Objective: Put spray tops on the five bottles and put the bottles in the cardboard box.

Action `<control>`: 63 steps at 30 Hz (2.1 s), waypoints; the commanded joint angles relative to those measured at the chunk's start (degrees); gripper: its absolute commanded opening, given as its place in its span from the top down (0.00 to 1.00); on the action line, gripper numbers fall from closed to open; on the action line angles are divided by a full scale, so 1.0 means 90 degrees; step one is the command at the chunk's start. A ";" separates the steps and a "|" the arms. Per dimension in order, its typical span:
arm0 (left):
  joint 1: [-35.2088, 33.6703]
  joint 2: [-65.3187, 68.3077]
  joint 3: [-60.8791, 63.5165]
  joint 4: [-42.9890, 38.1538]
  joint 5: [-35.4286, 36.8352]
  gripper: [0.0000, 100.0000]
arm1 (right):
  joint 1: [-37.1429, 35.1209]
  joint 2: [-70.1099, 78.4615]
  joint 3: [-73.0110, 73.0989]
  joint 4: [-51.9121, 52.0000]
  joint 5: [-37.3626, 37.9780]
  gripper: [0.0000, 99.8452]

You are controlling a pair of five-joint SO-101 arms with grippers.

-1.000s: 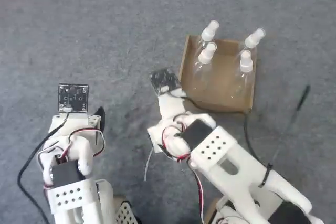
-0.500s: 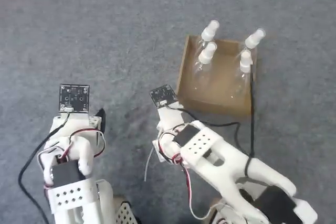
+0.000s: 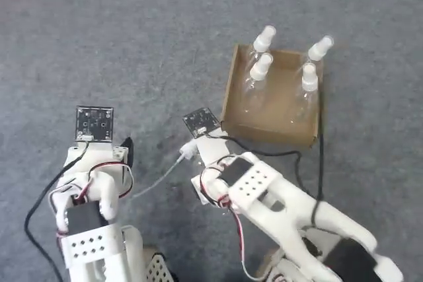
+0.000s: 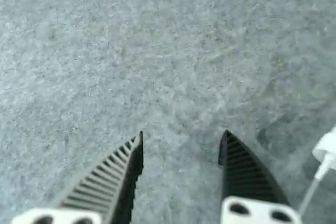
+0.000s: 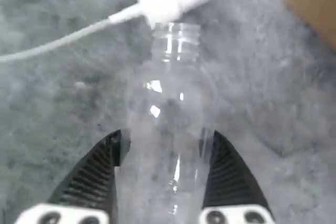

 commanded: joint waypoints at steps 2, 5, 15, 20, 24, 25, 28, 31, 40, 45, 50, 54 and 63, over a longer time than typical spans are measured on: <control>0.0020 -0.0117 -0.0063 -0.0078 -0.0059 0.79 | 0.0054 -0.1558 -0.0078 0.0630 0.1309 0.99; 0.0029 -0.0068 -0.0093 -0.0098 -0.0059 0.79 | 0.0347 -0.2115 -0.0440 0.1382 0.2198 0.99; 0.1211 -0.0049 -0.1568 0.1328 -0.0469 0.79 | 0.2613 -0.1900 -0.4239 0.4821 0.3780 0.99; 0.1983 0.0156 -0.2300 0.1788 -0.0469 0.79 | 0.3922 -0.1236 -0.5665 0.5915 0.4503 0.99; 0.2422 0.1260 -0.2818 0.1797 -0.0459 0.79 | 0.4928 -0.1109 -0.5919 0.5905 0.4874 0.99; 0.2530 0.1592 -0.2965 0.1788 -0.0459 0.79 | 0.5162 -0.1109 -0.5919 0.5905 0.5021 0.99; 0.2950 0.2618 -0.3414 0.1778 -0.0469 0.79 | 0.5993 -0.1099 -0.5919 0.5905 0.5451 0.99; 0.3350 0.3604 -0.3853 0.1719 -0.0479 0.79 | 0.6823 -0.1099 -0.5910 0.5895 0.5988 0.99; 0.3692 0.6242 -0.4410 0.0498 -0.0479 0.82 | 0.8718 -0.0542 -0.4044 0.3512 0.6847 0.99; 0.3683 0.7394 -0.4762 0.0342 -0.0508 0.83 | 0.9070 -0.0024 -0.3048 0.2398 0.7238 0.99; 0.3683 0.8039 -0.4860 0.0147 -0.0860 0.83 | 0.9343 0.0454 -0.2520 0.1626 0.7346 0.99; 0.3683 0.8547 -0.4850 -0.0234 -0.0869 0.83 | 0.9431 0.0796 -0.2305 0.1294 0.7346 0.99; 0.3663 0.9495 -0.4899 -0.1065 -0.0830 0.83 | 0.9646 0.1148 -0.2295 0.1265 0.7346 0.99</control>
